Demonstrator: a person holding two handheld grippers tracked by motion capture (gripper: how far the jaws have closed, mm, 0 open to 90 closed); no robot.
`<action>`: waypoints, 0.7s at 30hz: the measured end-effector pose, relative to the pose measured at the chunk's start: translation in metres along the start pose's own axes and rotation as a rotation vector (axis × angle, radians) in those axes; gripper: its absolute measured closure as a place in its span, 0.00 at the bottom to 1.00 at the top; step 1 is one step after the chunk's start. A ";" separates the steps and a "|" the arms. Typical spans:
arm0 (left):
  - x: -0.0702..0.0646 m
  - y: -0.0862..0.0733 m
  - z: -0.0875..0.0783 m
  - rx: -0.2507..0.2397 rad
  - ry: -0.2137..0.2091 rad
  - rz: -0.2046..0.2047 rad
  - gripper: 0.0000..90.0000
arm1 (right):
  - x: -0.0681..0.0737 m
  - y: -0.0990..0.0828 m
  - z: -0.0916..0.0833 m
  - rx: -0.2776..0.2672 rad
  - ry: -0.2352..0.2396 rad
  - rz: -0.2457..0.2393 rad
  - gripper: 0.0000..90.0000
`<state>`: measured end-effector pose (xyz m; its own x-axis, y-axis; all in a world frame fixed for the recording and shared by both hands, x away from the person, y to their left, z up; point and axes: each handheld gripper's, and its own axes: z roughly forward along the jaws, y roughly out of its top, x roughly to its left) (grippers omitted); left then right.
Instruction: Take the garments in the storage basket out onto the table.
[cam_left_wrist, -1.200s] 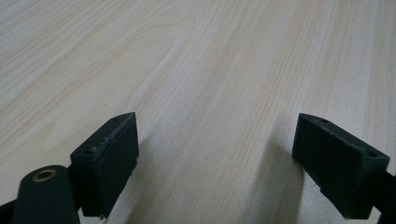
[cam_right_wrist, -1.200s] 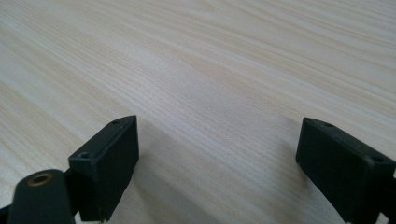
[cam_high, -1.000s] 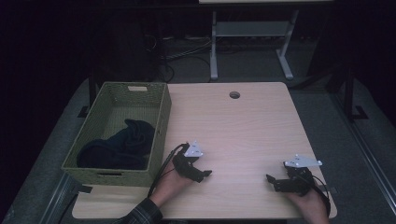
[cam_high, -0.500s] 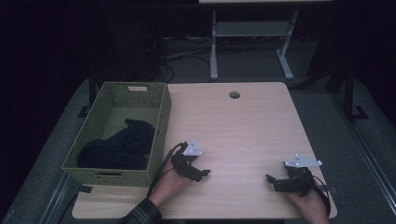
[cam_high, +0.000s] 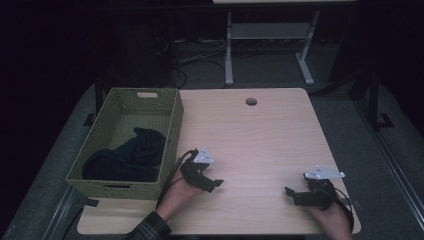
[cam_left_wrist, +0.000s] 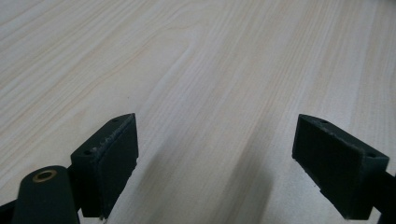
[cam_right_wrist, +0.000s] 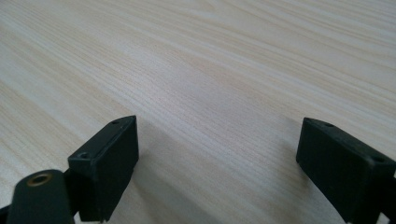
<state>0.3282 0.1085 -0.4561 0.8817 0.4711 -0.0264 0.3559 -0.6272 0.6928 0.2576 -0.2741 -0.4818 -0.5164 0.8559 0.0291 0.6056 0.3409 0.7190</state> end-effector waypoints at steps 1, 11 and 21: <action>0.000 0.001 -0.001 0.006 0.002 0.001 0.16 | 0.000 0.000 0.000 0.000 0.000 0.000 0.14; -0.002 0.006 -0.004 0.024 -0.008 0.001 0.16 | 0.000 0.000 0.000 0.001 0.005 -0.007 0.13; 0.000 0.012 -0.011 0.022 -0.020 -0.005 0.16 | 0.000 0.000 0.000 0.000 0.005 -0.007 0.13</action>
<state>0.3290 0.1076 -0.4396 0.8855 0.4625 -0.0444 0.3673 -0.6384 0.6763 0.2580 -0.2739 -0.4820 -0.5232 0.8517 0.0278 0.6022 0.3465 0.7192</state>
